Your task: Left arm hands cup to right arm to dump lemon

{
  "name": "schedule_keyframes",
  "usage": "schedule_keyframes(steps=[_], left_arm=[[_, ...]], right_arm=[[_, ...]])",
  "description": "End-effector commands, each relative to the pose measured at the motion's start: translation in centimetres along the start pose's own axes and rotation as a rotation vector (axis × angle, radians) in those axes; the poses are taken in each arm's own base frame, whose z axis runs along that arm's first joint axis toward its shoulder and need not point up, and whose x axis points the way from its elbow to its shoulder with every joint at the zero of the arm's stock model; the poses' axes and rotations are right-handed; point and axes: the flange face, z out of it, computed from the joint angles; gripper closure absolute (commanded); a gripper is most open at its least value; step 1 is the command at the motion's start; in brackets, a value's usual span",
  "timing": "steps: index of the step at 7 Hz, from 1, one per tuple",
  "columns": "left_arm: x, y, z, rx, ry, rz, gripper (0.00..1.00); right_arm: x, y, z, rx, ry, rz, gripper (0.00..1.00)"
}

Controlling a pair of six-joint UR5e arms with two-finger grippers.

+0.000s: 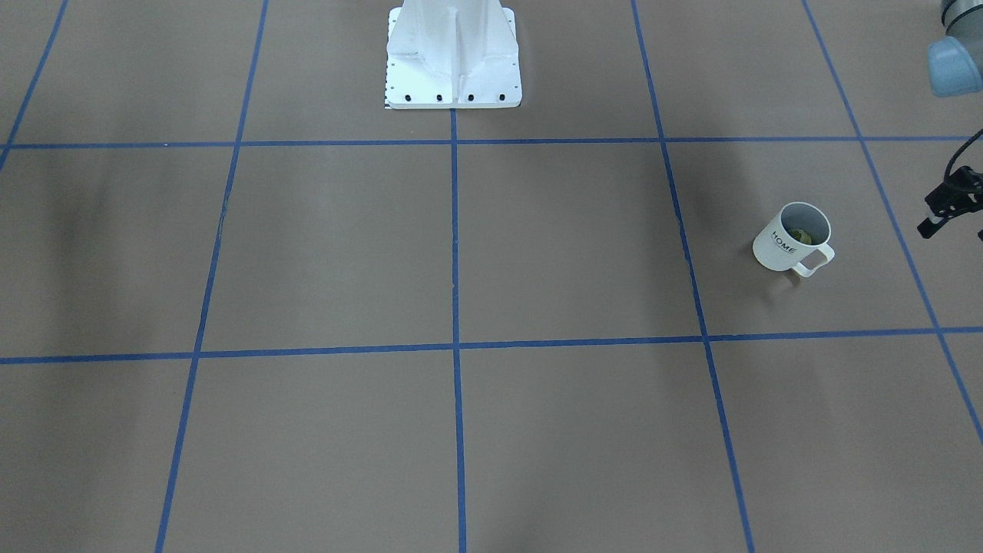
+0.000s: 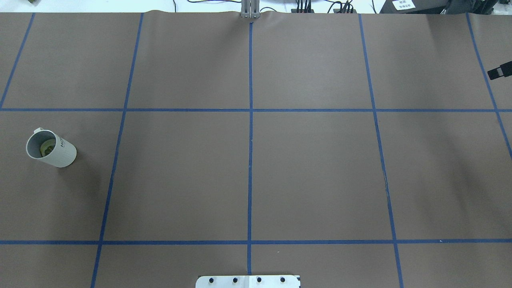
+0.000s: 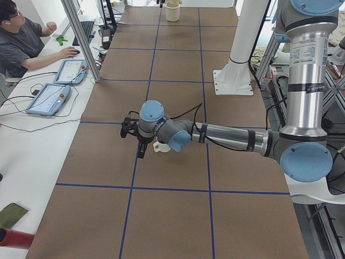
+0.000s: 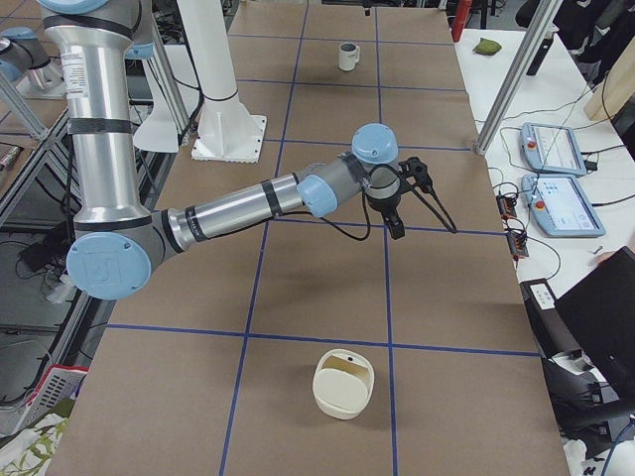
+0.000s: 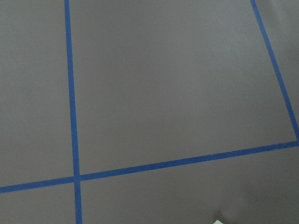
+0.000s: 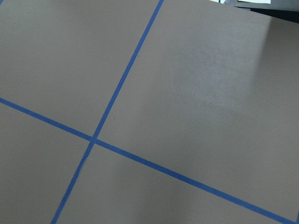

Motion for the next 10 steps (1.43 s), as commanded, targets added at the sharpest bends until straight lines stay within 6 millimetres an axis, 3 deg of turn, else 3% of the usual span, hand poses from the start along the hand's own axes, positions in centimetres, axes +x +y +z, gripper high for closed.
schedule_keyframes(steps=[1,3,6,7,9,10], left_arm=[[1.5,4.0,3.5,-0.031,0.007,-0.111,0.0],[4.8,5.4,5.8,-0.09,0.023,-0.16,0.0],[6.9,7.1,8.4,-0.114,-0.007,-0.147,0.0],[7.1,7.3,8.8,-0.11,-0.019,-0.136,0.1],[7.3,7.4,8.7,-0.108,-0.015,-0.122,0.82],[7.7,7.4,8.4,-0.104,-0.011,-0.116,1.0]], right_arm=[[-0.7,-0.1,0.3,-0.003,-0.005,-0.005,0.0],[-0.7,-0.2,0.3,-0.002,-0.005,-0.006,0.0],[-0.7,-0.1,0.3,-0.003,-0.004,-0.005,0.0],[-0.7,-0.1,0.3,-0.003,-0.004,-0.005,0.0],[-0.6,-0.1,0.3,-0.004,-0.004,-0.004,0.0],[-0.6,-0.1,0.4,-0.005,-0.002,-0.003,0.0]])
